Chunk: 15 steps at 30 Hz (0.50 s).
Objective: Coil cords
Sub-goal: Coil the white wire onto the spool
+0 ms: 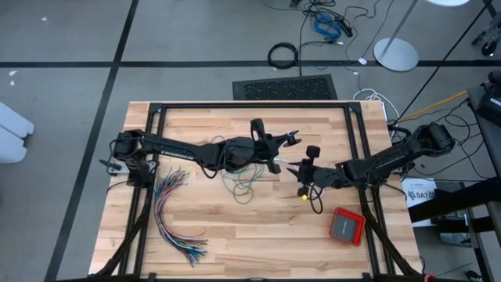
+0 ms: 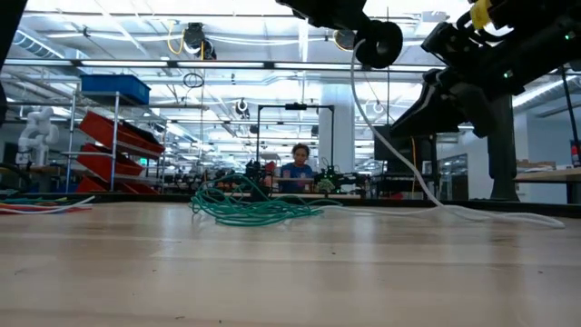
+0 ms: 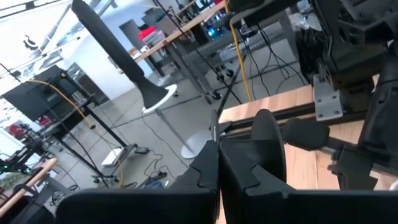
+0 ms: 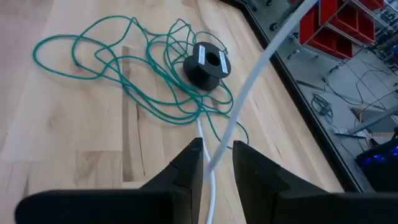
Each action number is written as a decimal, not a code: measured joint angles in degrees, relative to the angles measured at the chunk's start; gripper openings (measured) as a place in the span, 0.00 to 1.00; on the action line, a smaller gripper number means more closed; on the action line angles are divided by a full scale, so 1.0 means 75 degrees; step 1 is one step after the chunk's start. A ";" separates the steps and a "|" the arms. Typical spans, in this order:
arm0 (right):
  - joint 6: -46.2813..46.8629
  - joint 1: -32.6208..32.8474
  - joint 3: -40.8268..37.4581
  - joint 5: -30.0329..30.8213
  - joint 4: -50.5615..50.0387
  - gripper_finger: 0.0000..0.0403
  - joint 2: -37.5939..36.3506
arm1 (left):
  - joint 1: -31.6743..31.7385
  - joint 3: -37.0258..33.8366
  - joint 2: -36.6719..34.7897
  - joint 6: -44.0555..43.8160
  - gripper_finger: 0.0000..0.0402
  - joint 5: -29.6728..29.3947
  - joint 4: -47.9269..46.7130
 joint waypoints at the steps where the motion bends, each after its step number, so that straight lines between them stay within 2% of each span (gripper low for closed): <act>1: -0.0001 0.0000 0.0000 0.0009 -0.0028 0.19 0.0000 | -0.0011 0.0000 0.0000 -0.0034 0.00 0.0000 0.0006; 15: 0.0560 -0.0335 0.0000 -0.0352 -0.0305 0.19 0.0000 | -0.0315 0.0000 -0.0019 -0.0170 0.00 0.0367 0.0745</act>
